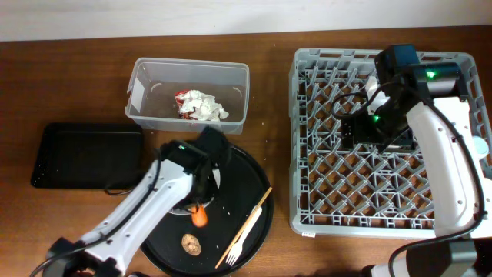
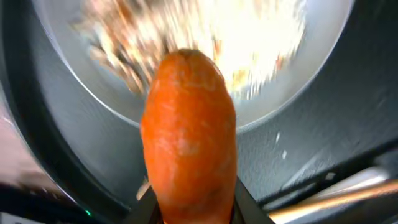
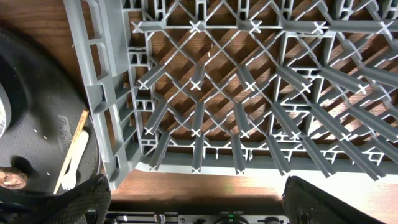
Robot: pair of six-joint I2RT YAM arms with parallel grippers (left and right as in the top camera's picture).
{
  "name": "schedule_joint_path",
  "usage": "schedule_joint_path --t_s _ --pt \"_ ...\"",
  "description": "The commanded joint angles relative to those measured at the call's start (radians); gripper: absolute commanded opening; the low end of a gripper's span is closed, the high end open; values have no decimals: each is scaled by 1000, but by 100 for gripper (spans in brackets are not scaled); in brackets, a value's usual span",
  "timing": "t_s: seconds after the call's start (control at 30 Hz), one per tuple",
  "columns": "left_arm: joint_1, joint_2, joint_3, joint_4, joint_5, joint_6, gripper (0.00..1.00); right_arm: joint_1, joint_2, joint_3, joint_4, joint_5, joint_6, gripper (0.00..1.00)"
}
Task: Sort waste into correct bins and load items into the dishwasher rack
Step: 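Grasp the carrot and place it on the black tray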
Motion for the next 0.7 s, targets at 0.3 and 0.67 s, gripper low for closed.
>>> schedule_joint_path --t_s 0.3,0.67 --pt "809 -37 59 380 -123 227 0 -5 -24 -1 -14 35 1 92" --pt "1023 206 59 608 -125 226 13 -5 -24 -1 -15 35 1 91"
